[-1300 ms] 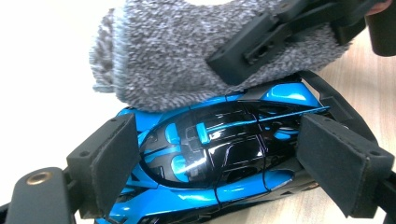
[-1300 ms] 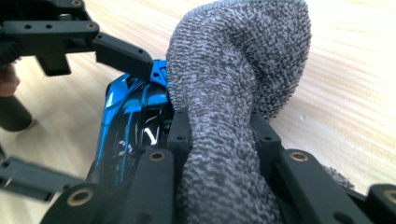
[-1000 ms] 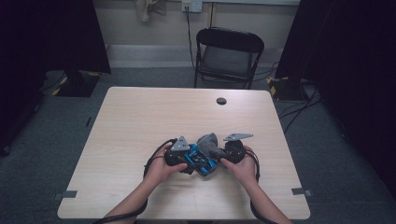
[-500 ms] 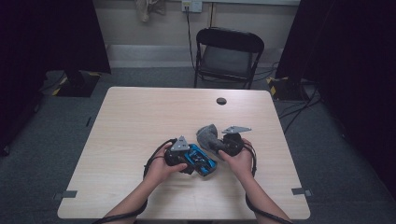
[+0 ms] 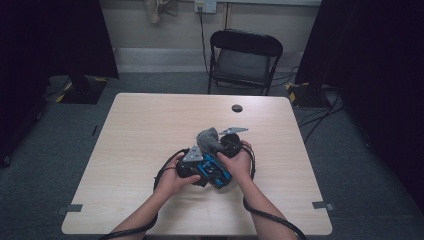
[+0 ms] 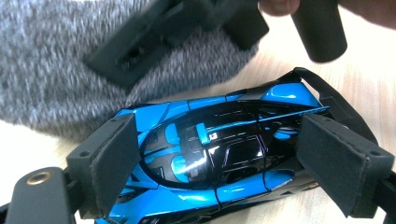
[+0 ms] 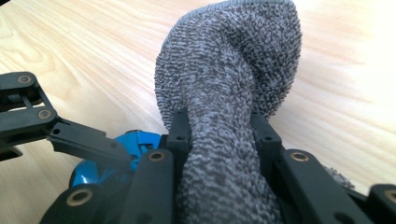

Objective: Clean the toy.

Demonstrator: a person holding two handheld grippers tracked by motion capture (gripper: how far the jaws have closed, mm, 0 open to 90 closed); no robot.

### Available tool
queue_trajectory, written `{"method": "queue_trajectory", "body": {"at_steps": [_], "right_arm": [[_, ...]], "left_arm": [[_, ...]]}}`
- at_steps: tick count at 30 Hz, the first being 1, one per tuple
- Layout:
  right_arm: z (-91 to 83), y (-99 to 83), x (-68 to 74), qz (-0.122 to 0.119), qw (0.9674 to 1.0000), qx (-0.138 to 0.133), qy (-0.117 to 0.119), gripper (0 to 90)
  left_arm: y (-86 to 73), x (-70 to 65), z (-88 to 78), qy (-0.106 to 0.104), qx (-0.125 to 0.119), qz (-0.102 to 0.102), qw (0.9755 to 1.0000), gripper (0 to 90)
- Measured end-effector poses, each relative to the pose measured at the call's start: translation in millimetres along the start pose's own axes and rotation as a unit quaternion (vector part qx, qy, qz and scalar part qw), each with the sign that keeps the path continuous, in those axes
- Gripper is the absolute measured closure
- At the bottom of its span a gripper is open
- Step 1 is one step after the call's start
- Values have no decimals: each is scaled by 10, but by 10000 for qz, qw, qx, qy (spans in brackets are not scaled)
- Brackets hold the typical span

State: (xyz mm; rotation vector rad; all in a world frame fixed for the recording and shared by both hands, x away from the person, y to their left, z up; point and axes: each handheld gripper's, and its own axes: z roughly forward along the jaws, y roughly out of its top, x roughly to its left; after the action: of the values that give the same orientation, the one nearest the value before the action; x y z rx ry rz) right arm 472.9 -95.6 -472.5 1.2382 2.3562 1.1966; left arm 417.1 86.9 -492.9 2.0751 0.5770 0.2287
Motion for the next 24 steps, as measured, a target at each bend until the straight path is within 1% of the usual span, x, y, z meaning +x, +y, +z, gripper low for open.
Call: {"method": "queue_trajectory", "body": {"at_steps": [2,6,17,19,24], "right_arm": [[24,-25,10,-58,10000,54,-11,678],[22,-78,-5,0,9999,54,104,679],[-91,-140,-21,-14,9997,54,240,681],[-117,-162,-34,52,9996,52,270,681],[-173,-217,-79,96,9994,52,327,681]], "left_arm": [[0,1,0,2,3,5,10000,131],[1,-1,0,5,9,6,10000,131],[2,-1,0,1,18,16,10000,131],[1,0,0,-1,15,13,10000,131],[1,2,0,0,11,12,10000,131]]}}
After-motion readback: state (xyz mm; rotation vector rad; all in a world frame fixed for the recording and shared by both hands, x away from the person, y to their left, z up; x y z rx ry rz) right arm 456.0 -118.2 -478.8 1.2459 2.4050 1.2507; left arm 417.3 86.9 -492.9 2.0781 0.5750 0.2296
